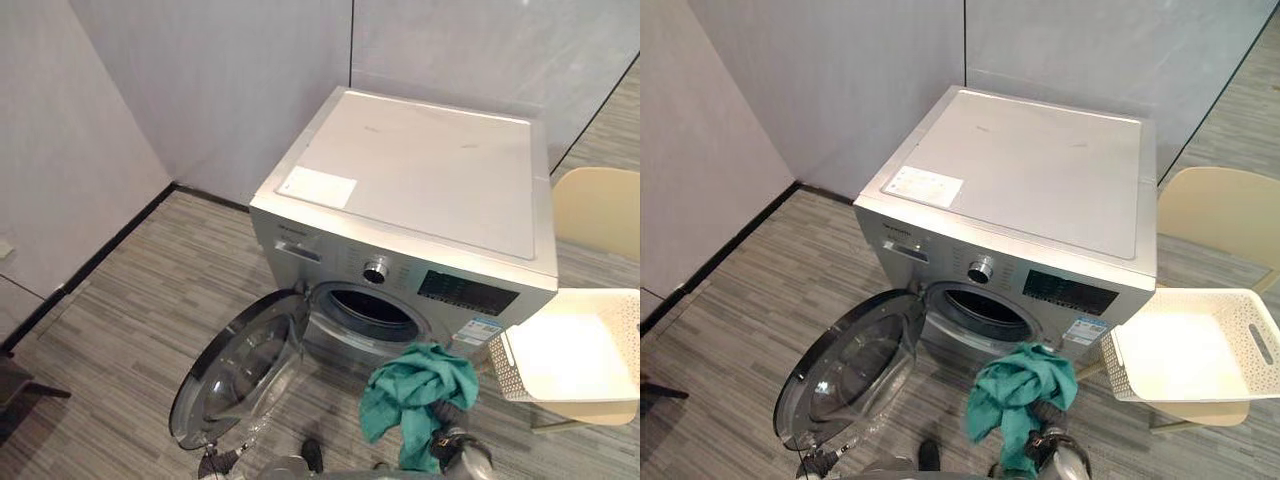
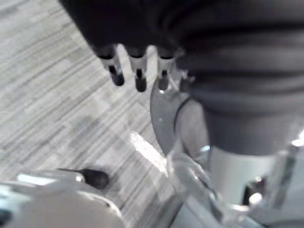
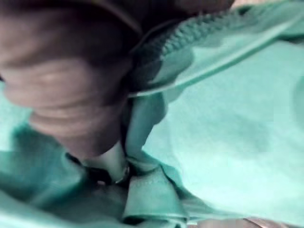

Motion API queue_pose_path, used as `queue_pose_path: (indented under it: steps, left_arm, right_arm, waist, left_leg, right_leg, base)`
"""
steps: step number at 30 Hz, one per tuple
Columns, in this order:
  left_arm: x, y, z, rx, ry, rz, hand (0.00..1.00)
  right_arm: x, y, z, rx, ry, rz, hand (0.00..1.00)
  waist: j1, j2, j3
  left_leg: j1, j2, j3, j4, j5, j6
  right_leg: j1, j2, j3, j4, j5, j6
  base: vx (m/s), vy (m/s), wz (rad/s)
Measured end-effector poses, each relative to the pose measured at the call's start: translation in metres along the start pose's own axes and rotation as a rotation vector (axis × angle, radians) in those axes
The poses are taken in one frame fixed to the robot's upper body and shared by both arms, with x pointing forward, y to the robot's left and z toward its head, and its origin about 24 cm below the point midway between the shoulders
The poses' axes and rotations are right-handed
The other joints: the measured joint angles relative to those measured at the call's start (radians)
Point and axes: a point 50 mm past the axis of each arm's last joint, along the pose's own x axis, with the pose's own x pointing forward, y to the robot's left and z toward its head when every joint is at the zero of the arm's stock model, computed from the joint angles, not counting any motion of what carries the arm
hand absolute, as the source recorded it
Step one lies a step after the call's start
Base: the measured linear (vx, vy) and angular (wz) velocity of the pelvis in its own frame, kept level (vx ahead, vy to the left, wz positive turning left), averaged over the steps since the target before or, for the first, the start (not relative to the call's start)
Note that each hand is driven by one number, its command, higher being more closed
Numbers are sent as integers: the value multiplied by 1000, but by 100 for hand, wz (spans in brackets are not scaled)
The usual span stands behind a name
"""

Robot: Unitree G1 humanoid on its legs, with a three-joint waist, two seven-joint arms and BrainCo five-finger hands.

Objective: Pick up the laundry basket with both hands and put the clothes into the washing machine.

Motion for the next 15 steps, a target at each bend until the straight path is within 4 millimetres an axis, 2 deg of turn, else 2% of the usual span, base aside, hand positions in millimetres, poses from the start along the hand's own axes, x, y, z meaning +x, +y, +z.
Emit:
queue_pose_path:
  steps: [3, 4, 5, 6, 8, 11, 12, 14, 15]
  left_arm:
    - [1, -6, 12, -7, -44, -17, 0]
    - [0, -11, 15, -9, -64, -33, 0]
    - [0, -12, 18, -15, -74, -37, 0]
    - [0, -14, 22, -20, -90, -43, 0]
    - [0, -17, 31, -62, -117, -50, 0]
    - [-3, -24, 53, -128, -208, -65, 0]
    - [-4, -25, 58, -141, -231, -73, 0]
    - [-10, -34, 77, -211, -312, -108, 0]
    - [-11, -37, 81, -231, -325, -116, 0]
  right_arm:
    - [30, 17, 27, -49, -34, 36, 100]
    - [43, 25, 46, -71, -70, 39, 100]
    - [47, 31, 56, -79, -95, 42, 100]
    - [56, 44, 75, -88, -142, 60, 100]
    - [64, 64, 101, -87, -212, 83, 100]
    - [74, 103, 139, -78, -296, 142, 100]
    - [75, 109, 146, -75, -307, 148, 100]
    - [78, 126, 175, -39, -355, 159, 100]
    - [79, 127, 185, -25, -371, 150, 100]
  waist:
    - [0, 30, 91]
    - [1, 41, 130]
    - [3, 47, 147]
    - [7, 53, 179]
    - [30, 56, 209]
    - [33, 65, 249]
    - [36, 66, 256]
    - [54, 74, 270]
    - [56, 75, 272]
  left_leg:
    - [-78, 0, -9, 100, -17, 20]
    - [-112, 0, -10, 144, -32, 18]
    - [-129, 0, -9, 164, -37, 24]
    - [-168, -1, -8, 207, -51, 28]
    - [-234, 1, 1, 268, -68, 30]
    - [-352, 10, 20, 343, -75, 41]
    - [-369, 11, 27, 350, -75, 41]
    - [-437, 37, 80, 383, -75, 41]
    - [-454, 37, 82, 391, -75, 41]
  right_leg:
    - [-81, -30, -8, 112, -28, -3]
    - [-115, -44, -9, 162, -43, -2]
    - [-134, -53, -8, 189, -52, -4]
    - [-175, -68, -3, 247, -70, -5]
    - [-249, -88, 9, 326, -89, -11]
    - [-367, -118, 4, 417, -110, -10]
    - [-384, -124, 3, 430, -112, -12]
    - [-459, -139, 5, 474, -113, -14]
    - [-476, -143, 5, 484, -113, -14]
  base:
    - [-157, 36, 18]
    - [-181, 26, 14]
    - [-285, 36, 13]
    - [-195, 24, 4]
    - [-228, 11, -2]
    - [-198, -22, 9]
    - [-140, -52, 14]
    - [-150, -66, 7]
    - [-126, -49, 9]
